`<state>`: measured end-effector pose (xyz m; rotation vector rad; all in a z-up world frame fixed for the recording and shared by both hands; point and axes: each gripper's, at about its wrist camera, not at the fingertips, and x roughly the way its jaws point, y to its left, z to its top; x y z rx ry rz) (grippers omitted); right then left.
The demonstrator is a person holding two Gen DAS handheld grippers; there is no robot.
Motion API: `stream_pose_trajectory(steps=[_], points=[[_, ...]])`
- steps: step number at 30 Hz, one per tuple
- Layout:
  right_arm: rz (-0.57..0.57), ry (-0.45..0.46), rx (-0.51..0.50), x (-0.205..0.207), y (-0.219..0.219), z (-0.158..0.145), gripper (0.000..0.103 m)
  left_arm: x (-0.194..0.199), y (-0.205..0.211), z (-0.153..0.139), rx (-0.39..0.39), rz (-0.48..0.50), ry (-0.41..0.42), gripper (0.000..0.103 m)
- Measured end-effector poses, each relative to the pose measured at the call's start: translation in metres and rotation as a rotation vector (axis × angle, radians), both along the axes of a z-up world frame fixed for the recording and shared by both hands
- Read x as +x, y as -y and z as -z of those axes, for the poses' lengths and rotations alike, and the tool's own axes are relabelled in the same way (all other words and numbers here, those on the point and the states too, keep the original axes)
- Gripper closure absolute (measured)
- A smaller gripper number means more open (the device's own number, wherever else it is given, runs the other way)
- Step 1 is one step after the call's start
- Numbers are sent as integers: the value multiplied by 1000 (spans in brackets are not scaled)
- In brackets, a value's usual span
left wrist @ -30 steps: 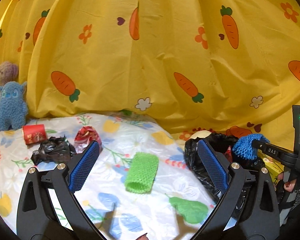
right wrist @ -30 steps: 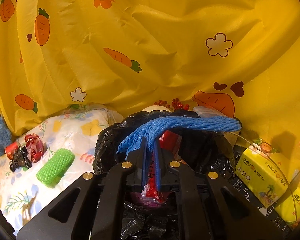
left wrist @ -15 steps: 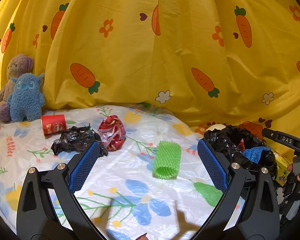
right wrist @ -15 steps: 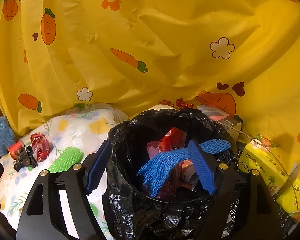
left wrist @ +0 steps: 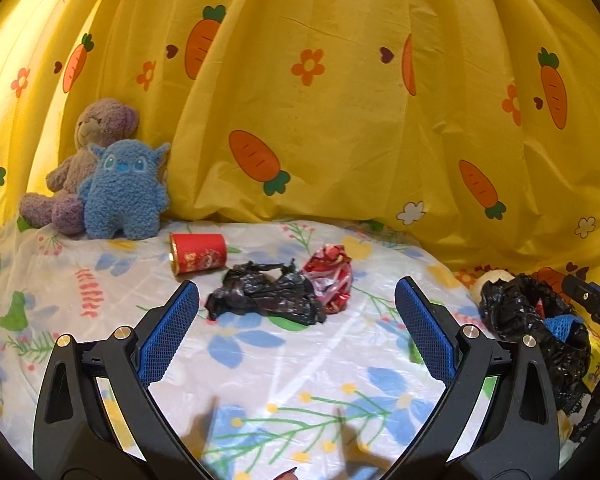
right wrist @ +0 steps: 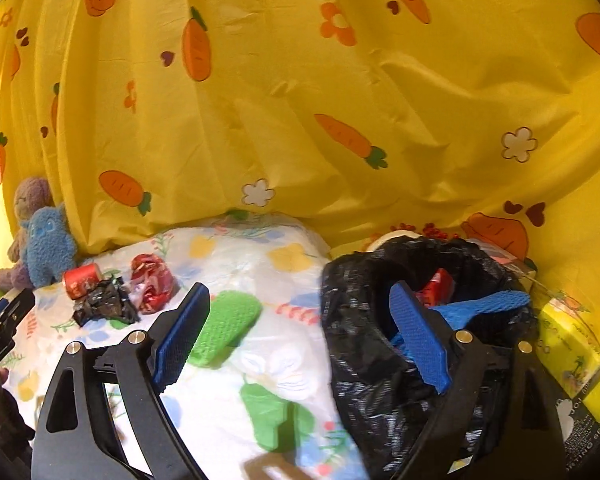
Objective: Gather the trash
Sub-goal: 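Move both open tools back over the remaining items on the table, then grasp the green foam mesh sleeve with the right tool while the left tool approaches the black bag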
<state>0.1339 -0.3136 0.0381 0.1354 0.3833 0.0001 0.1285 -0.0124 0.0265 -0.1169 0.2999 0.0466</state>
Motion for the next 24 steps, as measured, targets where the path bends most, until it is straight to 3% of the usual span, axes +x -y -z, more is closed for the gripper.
stream_pose_trajectory(steps=[5, 10, 24], points=[[-106, -42, -40, 21, -62, 11, 15, 1, -35, -5, 9, -72, 4, 6], [-121, -113, -55, 51, -95, 27, 15, 5, -61, -7, 21, -125, 3, 6], [-42, -301, -89, 112, -100, 66, 22, 31, -63, -14, 17, -80, 17, 6]])
